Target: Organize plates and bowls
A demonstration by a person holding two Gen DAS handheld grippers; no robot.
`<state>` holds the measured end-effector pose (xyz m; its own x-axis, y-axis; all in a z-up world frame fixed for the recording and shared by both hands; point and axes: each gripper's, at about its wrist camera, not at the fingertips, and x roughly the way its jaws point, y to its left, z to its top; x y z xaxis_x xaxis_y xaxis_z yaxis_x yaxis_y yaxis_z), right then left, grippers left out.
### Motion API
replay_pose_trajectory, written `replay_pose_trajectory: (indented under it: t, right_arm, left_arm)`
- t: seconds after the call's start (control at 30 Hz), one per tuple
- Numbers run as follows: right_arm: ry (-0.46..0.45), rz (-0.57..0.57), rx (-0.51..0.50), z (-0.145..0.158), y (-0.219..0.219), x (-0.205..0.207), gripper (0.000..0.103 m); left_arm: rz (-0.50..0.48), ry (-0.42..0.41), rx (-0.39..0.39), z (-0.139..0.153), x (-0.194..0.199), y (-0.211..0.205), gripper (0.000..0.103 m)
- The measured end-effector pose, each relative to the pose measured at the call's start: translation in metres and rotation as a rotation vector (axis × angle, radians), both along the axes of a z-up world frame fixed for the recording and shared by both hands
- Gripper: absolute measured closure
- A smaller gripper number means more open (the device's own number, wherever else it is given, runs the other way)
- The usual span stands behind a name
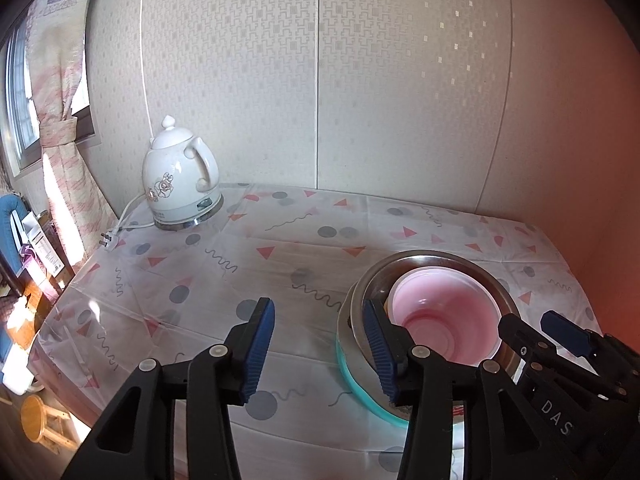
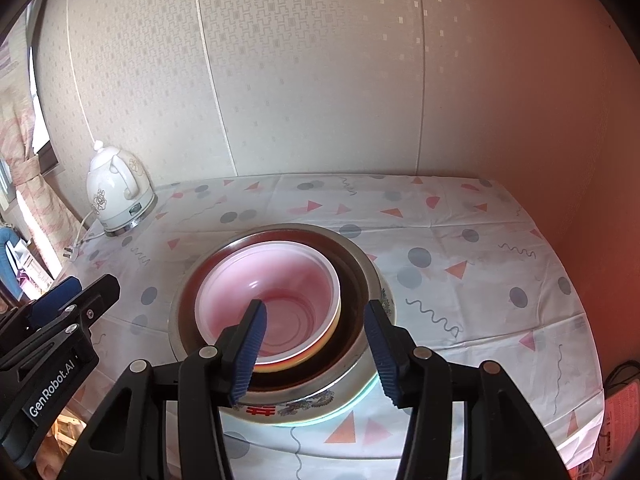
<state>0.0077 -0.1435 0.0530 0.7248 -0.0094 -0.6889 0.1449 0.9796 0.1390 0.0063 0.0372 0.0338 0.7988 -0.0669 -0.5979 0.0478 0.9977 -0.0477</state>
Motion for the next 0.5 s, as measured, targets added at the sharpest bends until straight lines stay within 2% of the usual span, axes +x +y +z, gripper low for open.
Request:
replay_pose_trajectory:
  t: [0.5]
  right_arm:
    - [0.004, 0.008, 0.007, -0.0011, 0.0015, -0.0002, 0.051]
  left_arm:
    - [-0.001, 0.005, 0.005, -0.0012, -0.0007, -0.0027, 0.053]
